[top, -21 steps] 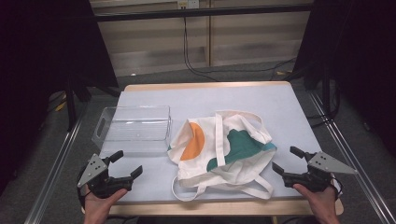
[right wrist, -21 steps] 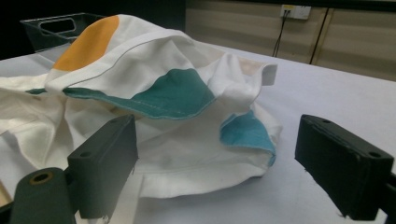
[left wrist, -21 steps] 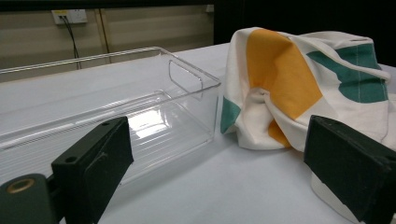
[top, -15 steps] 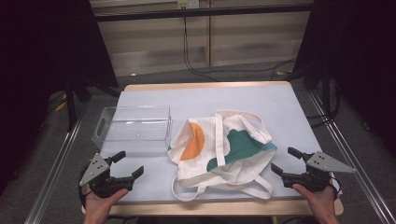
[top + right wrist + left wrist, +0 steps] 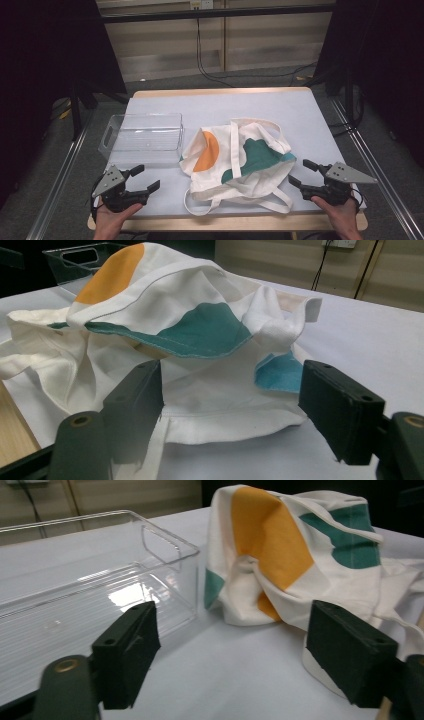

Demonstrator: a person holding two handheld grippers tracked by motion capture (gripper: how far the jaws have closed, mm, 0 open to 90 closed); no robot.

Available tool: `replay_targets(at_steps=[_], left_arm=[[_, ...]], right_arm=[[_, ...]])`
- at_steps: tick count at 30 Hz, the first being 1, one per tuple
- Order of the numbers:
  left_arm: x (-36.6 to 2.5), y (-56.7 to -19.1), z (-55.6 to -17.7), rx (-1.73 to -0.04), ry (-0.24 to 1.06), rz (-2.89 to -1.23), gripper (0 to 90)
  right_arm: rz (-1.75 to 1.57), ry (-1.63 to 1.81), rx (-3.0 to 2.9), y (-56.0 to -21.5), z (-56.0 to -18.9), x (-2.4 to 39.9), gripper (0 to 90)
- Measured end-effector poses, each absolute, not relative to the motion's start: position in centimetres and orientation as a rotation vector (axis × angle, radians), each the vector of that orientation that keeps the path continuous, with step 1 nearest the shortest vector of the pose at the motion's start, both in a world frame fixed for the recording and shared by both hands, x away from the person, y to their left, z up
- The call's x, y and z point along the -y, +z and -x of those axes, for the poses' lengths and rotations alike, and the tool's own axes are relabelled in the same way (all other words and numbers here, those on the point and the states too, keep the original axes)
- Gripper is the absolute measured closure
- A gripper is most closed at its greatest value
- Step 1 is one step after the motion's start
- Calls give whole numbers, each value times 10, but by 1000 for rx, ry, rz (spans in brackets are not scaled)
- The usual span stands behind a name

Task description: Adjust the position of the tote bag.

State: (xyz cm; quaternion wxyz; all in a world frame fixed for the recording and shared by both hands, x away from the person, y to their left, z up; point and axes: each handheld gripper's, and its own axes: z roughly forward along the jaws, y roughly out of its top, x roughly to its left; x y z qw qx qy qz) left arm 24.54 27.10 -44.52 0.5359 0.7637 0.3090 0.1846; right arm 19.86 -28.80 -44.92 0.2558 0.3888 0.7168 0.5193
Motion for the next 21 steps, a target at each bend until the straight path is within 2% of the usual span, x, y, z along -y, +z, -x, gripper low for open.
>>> replay_targets(at_steps=[17,21], left_arm=[[-244,-439,-230,-615,398,-1860,272],[-240,-438,-232,-612,374,-1874,312]], right_arm=[[-1022,1404,-2002,-447,-197,277,273],[-1010,1409,-2020,-448,-197,274,273]])
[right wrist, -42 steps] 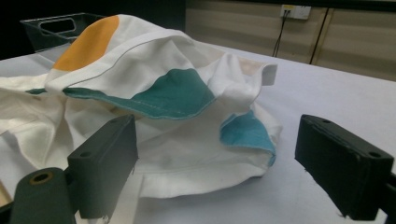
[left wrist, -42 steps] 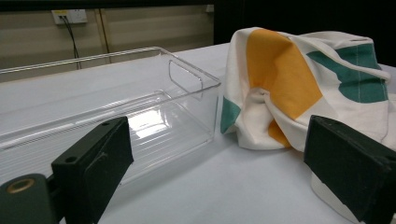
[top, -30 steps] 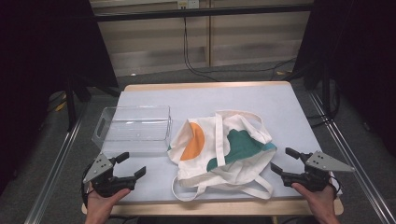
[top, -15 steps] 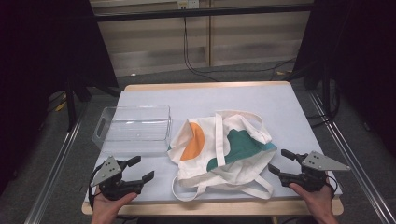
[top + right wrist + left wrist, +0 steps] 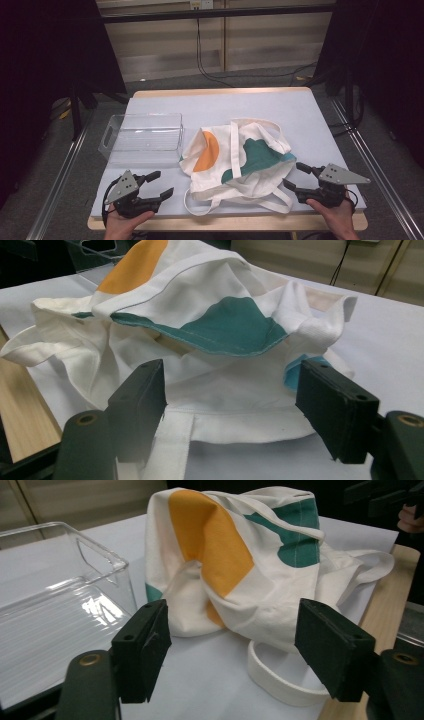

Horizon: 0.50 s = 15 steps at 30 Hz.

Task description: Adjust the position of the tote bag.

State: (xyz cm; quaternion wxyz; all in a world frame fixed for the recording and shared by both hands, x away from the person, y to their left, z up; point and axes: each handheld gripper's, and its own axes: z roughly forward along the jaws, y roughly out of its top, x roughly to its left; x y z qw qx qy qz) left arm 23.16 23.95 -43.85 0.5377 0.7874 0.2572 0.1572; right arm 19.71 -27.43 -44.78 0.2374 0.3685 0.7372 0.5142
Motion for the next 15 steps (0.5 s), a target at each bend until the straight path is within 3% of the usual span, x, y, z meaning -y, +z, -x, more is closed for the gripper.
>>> replay_targets(at_steps=[6,15], left_arm=[[-227,-441,-227,-546,353,-1871,421],[-214,-440,-225,-521,310,-1900,492]], right_arm=[[-1021,1427,-2029,-448,-198,275,273],[-1008,1437,-2047,-448,-197,272,273]])
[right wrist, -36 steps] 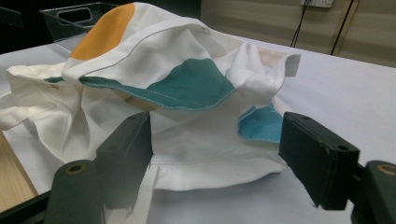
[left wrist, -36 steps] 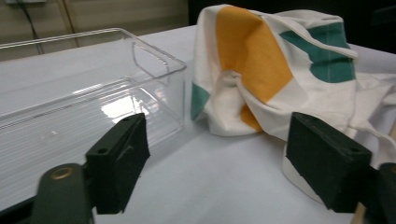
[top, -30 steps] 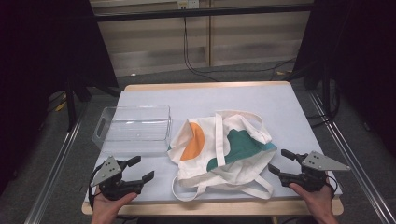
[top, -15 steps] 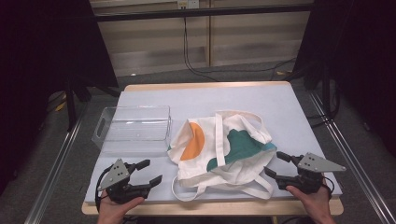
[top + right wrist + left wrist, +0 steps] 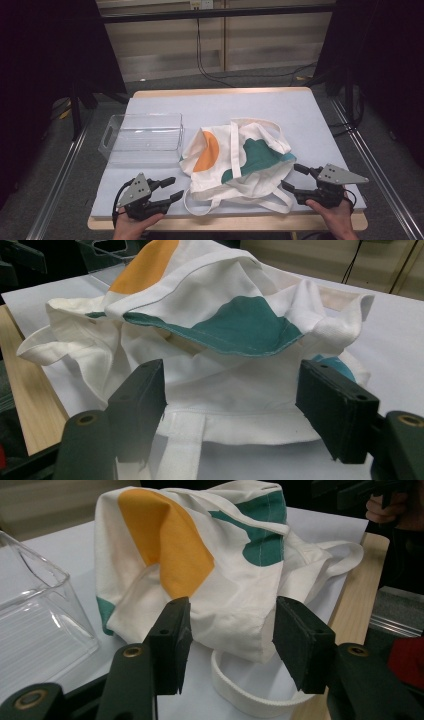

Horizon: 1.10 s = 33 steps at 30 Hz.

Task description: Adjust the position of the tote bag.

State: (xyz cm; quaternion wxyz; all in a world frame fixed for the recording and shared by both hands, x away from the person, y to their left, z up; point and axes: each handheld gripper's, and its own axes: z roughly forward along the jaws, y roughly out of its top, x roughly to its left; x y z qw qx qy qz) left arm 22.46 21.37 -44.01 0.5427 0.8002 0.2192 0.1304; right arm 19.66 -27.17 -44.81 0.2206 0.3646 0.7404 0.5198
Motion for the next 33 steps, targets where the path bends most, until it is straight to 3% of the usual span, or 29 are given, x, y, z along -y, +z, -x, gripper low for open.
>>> replay_targets(at_steps=[7,13,20,33], left_arm=[[-201,-434,-227,-519,285,-1931,499],[-173,-420,-239,-405,268,-1977,524],[-157,-416,-253,-425,214,-1976,546],[-130,-417,-268,-366,118,-2042,681]], right_arm=[[-1005,1440,-2054,-449,-197,272,274],[-1015,1445,-2052,-449,-197,272,271],[-1025,1449,-2046,-450,-196,273,269],[-1018,1464,-2053,-450,-196,273,250]])
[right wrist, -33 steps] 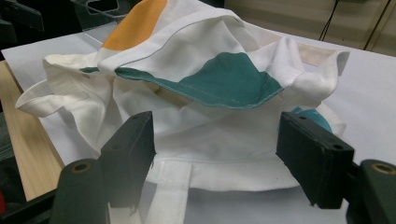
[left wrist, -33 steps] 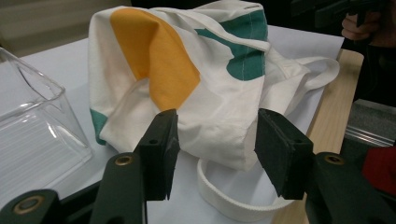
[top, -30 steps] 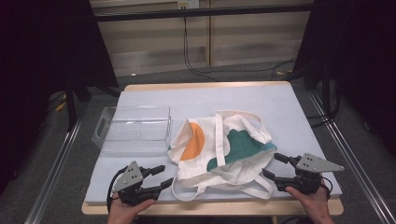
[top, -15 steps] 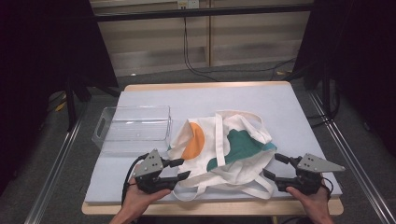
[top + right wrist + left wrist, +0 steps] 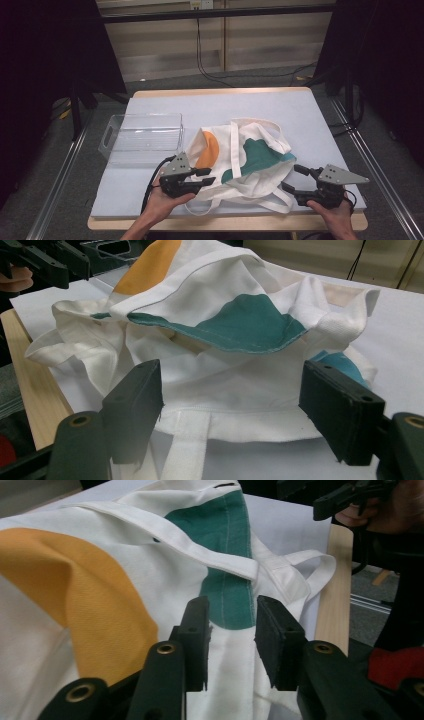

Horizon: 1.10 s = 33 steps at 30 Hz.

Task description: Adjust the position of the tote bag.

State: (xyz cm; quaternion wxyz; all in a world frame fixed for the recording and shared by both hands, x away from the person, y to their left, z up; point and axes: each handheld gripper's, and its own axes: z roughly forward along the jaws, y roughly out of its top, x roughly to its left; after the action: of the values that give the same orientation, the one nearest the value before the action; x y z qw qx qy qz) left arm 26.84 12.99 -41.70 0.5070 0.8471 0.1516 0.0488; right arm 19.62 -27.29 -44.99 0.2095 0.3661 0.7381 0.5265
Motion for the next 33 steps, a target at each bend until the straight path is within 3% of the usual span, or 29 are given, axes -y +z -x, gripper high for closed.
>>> replay_targets(at_steps=[7,21,26,33], left_arm=[[-118,-416,-272,-347,82,-2047,714],[-100,-434,-275,-334,108,-2125,583],[-93,-438,-273,-321,110,-2156,475],[-90,-440,-273,-310,133,-2179,475]], right_arm=[[-1017,1464,-2062,-450,-196,272,246],[-1010,1473,-2069,-450,-196,273,240],[-1019,1473,-2072,-451,-196,272,238],[-1001,1475,-2090,-451,-196,272,234]])
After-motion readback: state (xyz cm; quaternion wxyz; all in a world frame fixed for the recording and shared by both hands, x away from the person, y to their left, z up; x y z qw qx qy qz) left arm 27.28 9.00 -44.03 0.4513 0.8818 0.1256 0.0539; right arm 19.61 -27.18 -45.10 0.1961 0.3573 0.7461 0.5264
